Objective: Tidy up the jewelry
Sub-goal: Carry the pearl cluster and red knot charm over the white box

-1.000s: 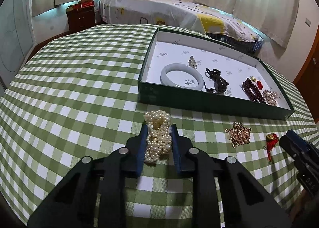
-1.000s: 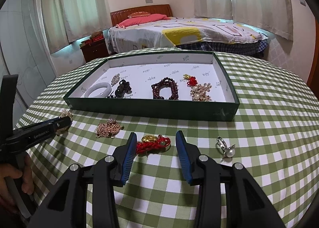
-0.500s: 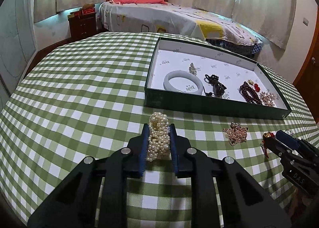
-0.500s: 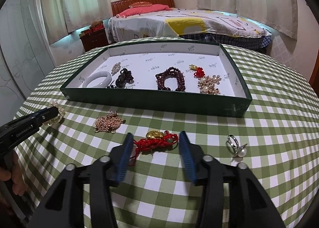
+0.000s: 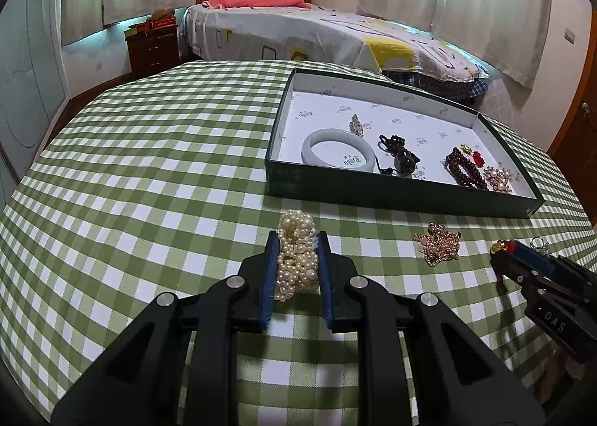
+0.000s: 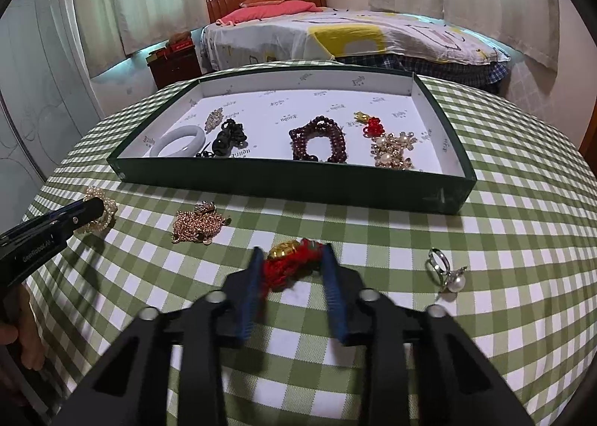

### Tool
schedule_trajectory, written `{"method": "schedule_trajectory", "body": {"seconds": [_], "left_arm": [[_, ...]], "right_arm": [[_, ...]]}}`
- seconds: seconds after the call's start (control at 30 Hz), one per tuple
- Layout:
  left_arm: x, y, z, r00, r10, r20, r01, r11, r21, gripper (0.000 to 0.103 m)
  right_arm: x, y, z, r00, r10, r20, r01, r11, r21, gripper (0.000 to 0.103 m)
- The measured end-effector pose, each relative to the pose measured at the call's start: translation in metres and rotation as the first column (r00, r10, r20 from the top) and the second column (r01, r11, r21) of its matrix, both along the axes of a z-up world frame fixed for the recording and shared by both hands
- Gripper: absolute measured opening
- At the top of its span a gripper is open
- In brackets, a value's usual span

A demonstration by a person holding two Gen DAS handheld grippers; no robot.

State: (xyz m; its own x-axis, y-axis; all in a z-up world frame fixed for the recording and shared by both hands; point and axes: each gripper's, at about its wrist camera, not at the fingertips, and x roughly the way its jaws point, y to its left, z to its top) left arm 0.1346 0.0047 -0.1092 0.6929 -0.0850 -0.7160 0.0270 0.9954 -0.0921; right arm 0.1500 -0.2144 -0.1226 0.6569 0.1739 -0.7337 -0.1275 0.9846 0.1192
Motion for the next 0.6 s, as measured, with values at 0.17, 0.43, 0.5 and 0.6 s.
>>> {"method": "schedule_trajectory", "body": {"seconds": [0.17,0.43,0.5,0.6], "left_arm": [[0.000,-0.001,0.000,1.000,0.001,0.003,-0.001,1.000,0.001,0.020],[-0.002,-0.003,0.004,1.000,-0.006,0.012,0.006,1.000,-0.002,0.020],[-0.003,-0.003,0.006,1.000,-0.008,0.017,0.008,1.000,-0.004,0.020],[-0.004,-0.006,0.012,0.999,-0.014,0.032,0.014,1.000,-0.008,0.020]], "right_arm": [[-0.002,-0.001,0.001,1.000,0.009,0.014,-0.009,1.000,0.021,0.015],[-0.006,-0.004,0.005,0.999,0.011,0.040,-0.013,0.999,0.037,0.015],[-0.006,-0.005,0.009,0.998,0.011,0.055,-0.014,0.999,0.041,0.015],[-0.008,-0.005,0.017,0.997,0.014,0.078,-0.018,0.999,0.048,0.015]]}}
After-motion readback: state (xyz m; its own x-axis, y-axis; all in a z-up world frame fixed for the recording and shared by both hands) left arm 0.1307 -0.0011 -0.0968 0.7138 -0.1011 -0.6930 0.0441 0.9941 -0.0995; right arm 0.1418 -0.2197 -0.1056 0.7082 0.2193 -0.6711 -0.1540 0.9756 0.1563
